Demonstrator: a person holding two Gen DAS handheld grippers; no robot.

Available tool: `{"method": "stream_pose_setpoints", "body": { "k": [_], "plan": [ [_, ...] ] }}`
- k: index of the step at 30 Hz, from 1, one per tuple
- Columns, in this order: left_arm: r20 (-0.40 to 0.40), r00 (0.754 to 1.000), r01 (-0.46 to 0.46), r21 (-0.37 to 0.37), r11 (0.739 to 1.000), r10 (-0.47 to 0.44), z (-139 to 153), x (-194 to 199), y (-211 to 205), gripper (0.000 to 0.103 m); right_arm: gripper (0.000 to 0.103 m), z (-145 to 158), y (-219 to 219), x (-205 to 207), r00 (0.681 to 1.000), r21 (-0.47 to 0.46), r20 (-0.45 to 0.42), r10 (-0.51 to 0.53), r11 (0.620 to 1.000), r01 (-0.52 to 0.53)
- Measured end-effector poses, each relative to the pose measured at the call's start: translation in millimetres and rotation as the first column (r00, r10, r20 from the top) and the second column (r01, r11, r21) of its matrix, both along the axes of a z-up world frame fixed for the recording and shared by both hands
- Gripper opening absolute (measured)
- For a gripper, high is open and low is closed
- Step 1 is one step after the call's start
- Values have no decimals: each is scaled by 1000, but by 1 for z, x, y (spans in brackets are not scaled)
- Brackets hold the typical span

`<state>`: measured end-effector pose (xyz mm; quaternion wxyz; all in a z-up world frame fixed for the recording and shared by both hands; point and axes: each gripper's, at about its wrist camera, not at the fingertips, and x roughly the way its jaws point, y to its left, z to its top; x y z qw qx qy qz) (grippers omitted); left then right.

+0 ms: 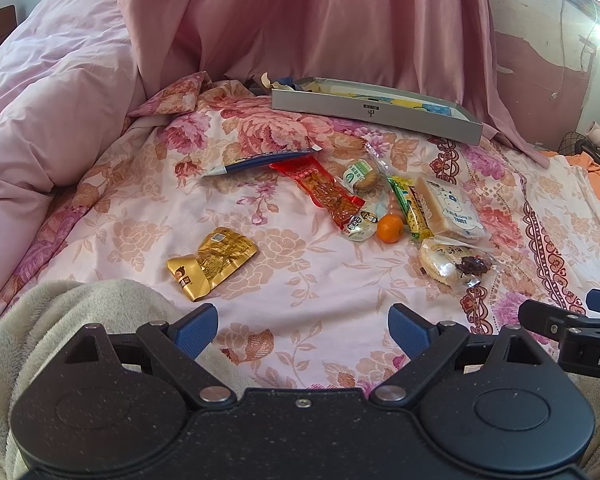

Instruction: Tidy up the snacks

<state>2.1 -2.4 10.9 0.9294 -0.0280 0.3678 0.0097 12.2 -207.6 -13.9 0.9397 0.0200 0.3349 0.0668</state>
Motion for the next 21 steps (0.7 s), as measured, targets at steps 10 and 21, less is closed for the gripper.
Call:
{"method": "stream_pose_setpoints", "body": {
  "k": [10, 21],
  "plan": [
    [2, 1000, 2, -1, 1000, -2, -1, -1, 1, 92, 103, 0, 0, 0, 1000, 0, 0, 1, 1000, -1],
    [0, 1000, 2, 0, 1000, -2, -1, -1, 1, 92, 103, 0, 1, 2, 1000, 0, -4, 1, 1000, -1]
  ]
}}
